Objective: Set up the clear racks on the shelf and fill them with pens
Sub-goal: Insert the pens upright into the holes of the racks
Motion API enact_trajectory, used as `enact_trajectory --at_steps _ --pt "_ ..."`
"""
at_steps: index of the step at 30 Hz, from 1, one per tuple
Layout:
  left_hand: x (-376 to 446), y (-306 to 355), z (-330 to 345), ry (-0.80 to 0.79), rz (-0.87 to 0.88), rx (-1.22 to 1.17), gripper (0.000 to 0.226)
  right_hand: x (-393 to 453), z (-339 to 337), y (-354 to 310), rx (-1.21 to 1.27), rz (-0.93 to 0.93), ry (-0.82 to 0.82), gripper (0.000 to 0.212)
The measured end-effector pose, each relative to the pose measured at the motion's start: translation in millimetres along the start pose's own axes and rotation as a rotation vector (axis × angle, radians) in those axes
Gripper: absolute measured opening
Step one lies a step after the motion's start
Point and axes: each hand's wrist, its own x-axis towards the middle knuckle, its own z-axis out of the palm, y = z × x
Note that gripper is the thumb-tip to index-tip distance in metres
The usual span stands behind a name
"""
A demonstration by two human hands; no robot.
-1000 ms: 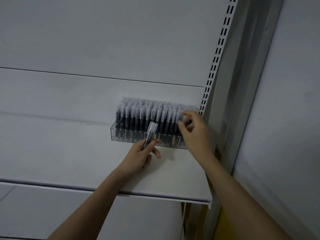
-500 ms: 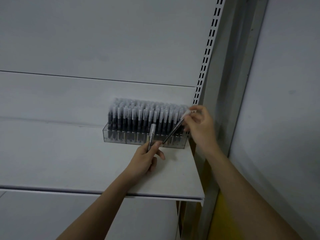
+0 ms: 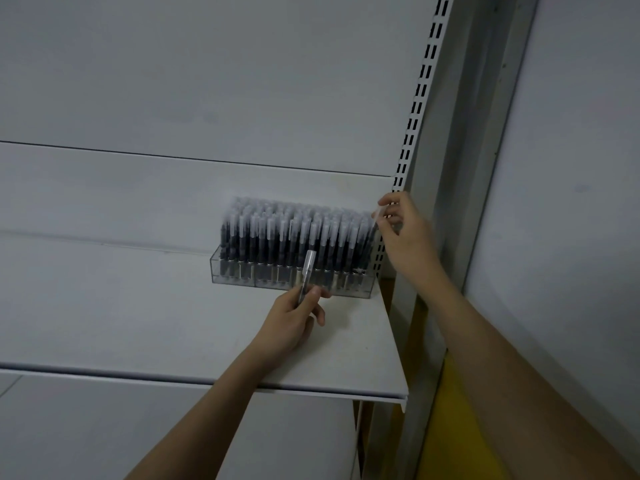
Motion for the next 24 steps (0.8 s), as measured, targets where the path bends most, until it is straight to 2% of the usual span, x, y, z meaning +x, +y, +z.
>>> enact_trajectory --at_steps 4,11,13,16,17,20,21,24 --pt "-1.2 1.2 -0.1 -0.005 -0.011 0.006 0.031 5.3 1.2 -1.8 0.005 0.024 -0.051 0.019" --pt "-1.5 3.0 0.1 -0.020 -0.012 0.005 0.040 -3.4 11.7 17.9 -0.092 0.089 -0.270 0.024" --pt "-1.7 2.4 -0.8 -0.039 -0.012 0.004 0.046 -9.5 13.4 16.4 -0.091 0.074 -0.208 0.025" --pt "-1.8 1.5 -2.0 -0.063 -0.015 -0.007 0.049 -25.3 17.7 6.7 -0.063 0.003 -0.015 0.017" --pt "-1.8 1.7 -1.8 -0.066 -0.006 -0.002 0.048 -32.8 21.0 2.9 -0.018 0.018 -0.042 0.018" --pt "-1.1 2.3 -0.2 -0.072 0.030 0.039 0.044 -54.5 37.7 -6.0 0.177 0.136 -0.324 0.026" --pt "-0.9 2.5 0.6 -0.078 0.037 0.057 0.041 -58.4 43.8 -4.6 0.224 0.152 -0.356 0.027" --pt "-0.5 1.7 3.1 -0.086 0.049 0.088 0.036 -60.0 50.5 -4.1 0.287 0.157 -0.294 0.022"
